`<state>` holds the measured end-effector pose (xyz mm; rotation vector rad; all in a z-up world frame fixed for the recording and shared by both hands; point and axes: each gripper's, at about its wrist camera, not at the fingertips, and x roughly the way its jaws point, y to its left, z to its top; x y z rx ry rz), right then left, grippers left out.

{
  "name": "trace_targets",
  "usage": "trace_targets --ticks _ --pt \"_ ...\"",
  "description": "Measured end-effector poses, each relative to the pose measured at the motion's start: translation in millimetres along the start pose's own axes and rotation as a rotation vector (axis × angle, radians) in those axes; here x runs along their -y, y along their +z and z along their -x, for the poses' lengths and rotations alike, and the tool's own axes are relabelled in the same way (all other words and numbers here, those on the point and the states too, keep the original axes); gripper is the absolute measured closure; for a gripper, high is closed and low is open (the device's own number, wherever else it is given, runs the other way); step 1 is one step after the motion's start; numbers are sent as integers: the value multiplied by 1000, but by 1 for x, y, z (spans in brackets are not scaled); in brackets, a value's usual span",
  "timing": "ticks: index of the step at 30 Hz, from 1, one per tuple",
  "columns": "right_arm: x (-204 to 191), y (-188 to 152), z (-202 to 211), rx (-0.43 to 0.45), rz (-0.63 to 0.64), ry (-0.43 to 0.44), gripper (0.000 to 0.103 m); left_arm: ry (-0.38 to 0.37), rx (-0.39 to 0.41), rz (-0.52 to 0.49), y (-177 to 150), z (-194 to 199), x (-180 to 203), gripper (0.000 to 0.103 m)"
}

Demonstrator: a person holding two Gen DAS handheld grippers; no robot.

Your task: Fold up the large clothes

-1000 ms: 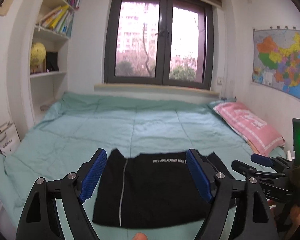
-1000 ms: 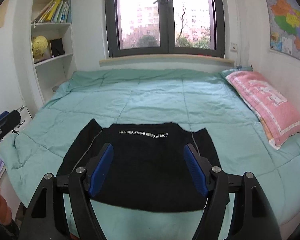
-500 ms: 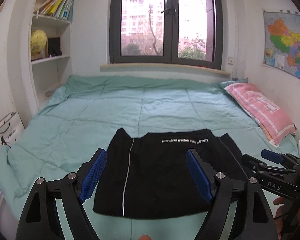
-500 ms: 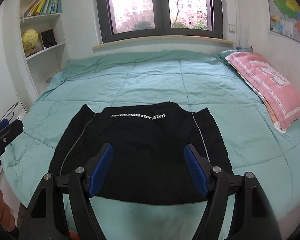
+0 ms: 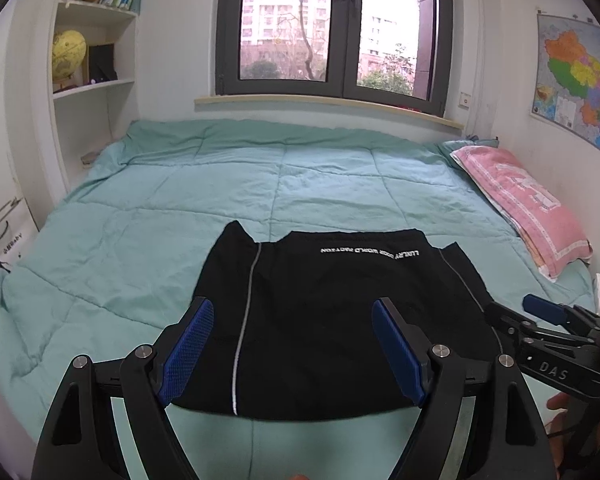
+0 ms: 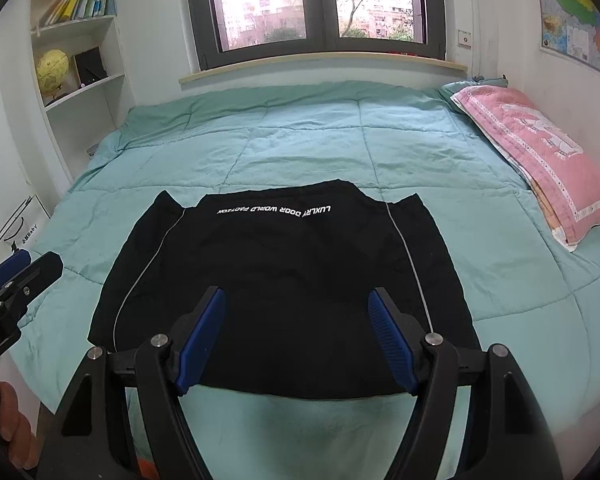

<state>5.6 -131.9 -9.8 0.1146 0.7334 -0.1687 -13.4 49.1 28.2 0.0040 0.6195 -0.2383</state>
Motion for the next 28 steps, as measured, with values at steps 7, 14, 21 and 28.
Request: trace_targets --ticks 7,14,21,28 --pt "-3 -1 -5 -13 3 15 27 7 -2 -29 -2 -2 7 21" --pt "-3 -3 -8 -20 2 13 27 20 -3 -45 -4 -4 10 21" --pt "-6 -5 -11 -30 4 14 27 31 1 -52 -4 -5 11 21" --pt "-7 -7 -13 -39 14 15 27 -11 -25 -24 -5 -12 5 21"
